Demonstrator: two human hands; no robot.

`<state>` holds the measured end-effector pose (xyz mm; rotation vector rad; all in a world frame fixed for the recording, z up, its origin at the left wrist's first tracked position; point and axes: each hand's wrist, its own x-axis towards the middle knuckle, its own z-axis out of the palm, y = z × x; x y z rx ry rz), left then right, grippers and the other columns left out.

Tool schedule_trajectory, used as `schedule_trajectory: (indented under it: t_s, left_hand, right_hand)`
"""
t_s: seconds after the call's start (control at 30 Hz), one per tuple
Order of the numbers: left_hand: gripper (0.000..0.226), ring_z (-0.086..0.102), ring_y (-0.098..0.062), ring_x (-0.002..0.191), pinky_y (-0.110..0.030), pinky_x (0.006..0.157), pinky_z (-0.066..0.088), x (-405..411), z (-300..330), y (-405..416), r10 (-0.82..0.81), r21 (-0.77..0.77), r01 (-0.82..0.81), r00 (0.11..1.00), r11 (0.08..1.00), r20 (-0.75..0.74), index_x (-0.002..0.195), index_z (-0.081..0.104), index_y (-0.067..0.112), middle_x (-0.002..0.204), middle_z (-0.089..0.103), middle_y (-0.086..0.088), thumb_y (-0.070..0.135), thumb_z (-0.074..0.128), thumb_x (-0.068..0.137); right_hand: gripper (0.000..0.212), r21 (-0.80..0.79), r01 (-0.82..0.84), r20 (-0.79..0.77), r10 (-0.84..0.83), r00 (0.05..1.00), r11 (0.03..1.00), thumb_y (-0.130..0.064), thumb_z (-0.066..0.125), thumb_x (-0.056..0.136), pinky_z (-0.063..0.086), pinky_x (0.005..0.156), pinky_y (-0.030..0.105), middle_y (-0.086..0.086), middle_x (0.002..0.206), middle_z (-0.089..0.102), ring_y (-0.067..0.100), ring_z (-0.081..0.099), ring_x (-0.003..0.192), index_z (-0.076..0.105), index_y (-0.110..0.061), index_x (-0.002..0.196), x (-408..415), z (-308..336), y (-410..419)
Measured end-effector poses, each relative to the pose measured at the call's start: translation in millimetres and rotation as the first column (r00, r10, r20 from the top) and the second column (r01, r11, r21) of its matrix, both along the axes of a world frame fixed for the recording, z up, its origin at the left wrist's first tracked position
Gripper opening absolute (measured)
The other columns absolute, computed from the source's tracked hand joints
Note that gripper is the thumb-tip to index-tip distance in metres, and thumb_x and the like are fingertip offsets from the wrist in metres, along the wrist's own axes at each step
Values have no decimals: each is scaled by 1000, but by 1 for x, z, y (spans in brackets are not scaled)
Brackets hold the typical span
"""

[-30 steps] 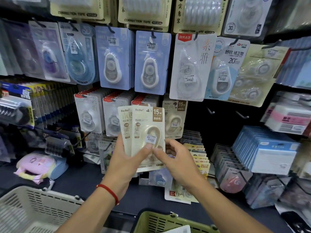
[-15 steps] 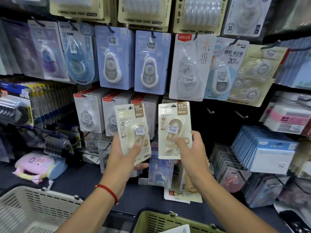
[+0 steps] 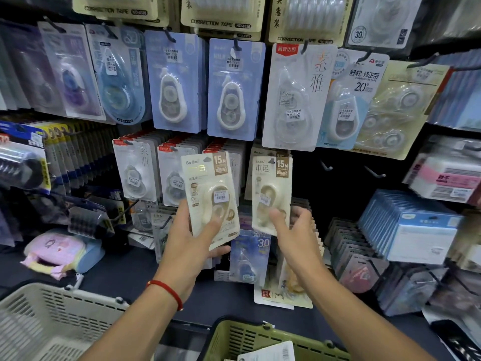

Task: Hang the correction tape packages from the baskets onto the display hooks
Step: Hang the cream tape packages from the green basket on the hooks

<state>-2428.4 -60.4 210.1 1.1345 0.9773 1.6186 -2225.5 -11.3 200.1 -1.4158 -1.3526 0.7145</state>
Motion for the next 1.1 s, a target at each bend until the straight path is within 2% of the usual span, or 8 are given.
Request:
schedule_trajectory:
  t_s: [0.1, 0.2, 0.3, 0.4, 0.53, 0.73, 0.97, 1.1]
  left_hand:
    - [37, 79, -18, 99, -39, 68, 67, 2, -1, -1, 0, 4, 0, 997, 1000, -73, 124, 58, 44, 115, 78, 11, 22, 73, 98]
    - [45, 80, -20, 91, -36, 61, 64, 7, -1, -2, -40, -7, 40, 990, 999, -136, 127, 52, 45, 108, 80, 3, 24, 75, 95]
    - [44, 79, -22, 86, -35, 59, 62, 13, -1, -2, -101, -14, 100, 987, 995, -123, 131, 52, 37, 108, 80, -5, 17, 73, 97]
    - [49, 78, -26, 99, -42, 71, 66, 15, -2, -1, -123, -20, 122, 989, 992, -81, 137, 53, 34, 112, 80, -5, 10, 71, 98]
    - [62, 76, -30, 103, -46, 85, 65, 16, -5, 0, -119, -37, 116, 986, 993, -115, 145, 51, 35, 114, 77, -5, -3, 67, 98]
    - [68, 74, -28, 108, -45, 90, 63, 19, -6, 0, -160, -36, 157, 975, 987, -153, 146, 53, 34, 129, 72, -3, -10, 65, 97]
    - [67, 72, -30, 111, -38, 87, 64, 20, -5, 1, -207, -19, 206, 973, 978, -99, 144, 56, 31, 135, 69, -2, -13, 66, 94]
    - [66, 69, -16, 117, -32, 96, 60, 23, -8, 5, -179, -43, 174, 957, 984, -227, 142, 56, 33, 139, 66, 6, -10, 66, 94]
  right_hand:
    - [59, -32, 4, 134, 0, 991, 999, -52, 63, 99, 49, 97, 35, -2, 140, 55, 9, 59, 116, 42, -24, 147, 1, 0, -1]
    - [36, 34, -256, 65, 254, 965, 966, -54, 66, 96, 56, 94, 28, -18, 120, 67, -8, 62, 105, 58, -37, 127, -8, 6, -12]
    - [43, 47, -394, 11, 394, 919, 918, -63, 69, 87, 57, 84, 18, -24, 115, 72, -3, 69, 106, 57, -42, 122, -18, 10, -24]
    - [41, 107, -354, -61, 362, 930, 929, -56, 74, 85, 57, 76, 16, -23, 109, 74, -1, 73, 99, 55, -38, 117, -18, 10, -25]
    - [43, 130, -227, -169, 247, 954, 965, -55, 70, 81, 60, 84, 35, -13, 110, 75, 6, 73, 101, 54, -37, 115, -12, 12, -18]
    - [41, 141, -141, -190, 167, 968, 980, -54, 69, 81, 61, 83, 38, -15, 106, 76, 7, 75, 96, 58, -35, 116, 0, 17, -14]
    - [33, 197, -52, -216, 95, 972, 979, -49, 68, 87, 54, 69, 19, -16, 107, 73, 2, 72, 94, 59, -35, 115, -4, 17, -15]
    - [42, 120, -57, -153, 75, 985, 991, -53, 70, 95, 58, 57, 25, -13, 101, 75, 6, 75, 86, 54, -28, 125, -2, 10, -4]
